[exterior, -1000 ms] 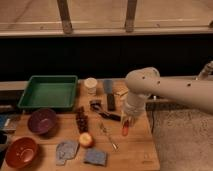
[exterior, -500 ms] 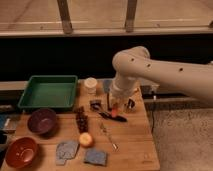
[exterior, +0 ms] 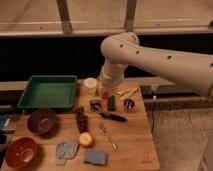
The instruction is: Place pepper in tray
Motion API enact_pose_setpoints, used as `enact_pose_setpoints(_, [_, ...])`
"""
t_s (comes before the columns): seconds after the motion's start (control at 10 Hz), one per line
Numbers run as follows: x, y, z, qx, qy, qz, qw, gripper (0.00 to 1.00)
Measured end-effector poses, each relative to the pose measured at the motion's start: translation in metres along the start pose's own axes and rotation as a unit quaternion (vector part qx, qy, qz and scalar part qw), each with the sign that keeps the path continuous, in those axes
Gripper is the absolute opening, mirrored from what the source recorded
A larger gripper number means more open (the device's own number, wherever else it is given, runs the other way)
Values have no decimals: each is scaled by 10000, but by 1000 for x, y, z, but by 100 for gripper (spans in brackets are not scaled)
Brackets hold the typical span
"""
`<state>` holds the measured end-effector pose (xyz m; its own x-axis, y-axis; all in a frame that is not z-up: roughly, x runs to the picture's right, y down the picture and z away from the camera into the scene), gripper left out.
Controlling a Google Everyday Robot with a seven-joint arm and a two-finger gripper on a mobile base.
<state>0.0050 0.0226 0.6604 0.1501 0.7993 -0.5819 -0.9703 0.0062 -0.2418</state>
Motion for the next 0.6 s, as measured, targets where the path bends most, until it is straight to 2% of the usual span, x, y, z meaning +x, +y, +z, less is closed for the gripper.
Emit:
enact_pose_setpoints(0.2, [0,1,0,-29,-20,6,10000,0])
enact_pose_setpoints(0.4, [1,-15,6,-88,-92,225,9997,0])
enact_pose_setpoints(0.6, [1,-25,10,-135,-112,210,9996,0])
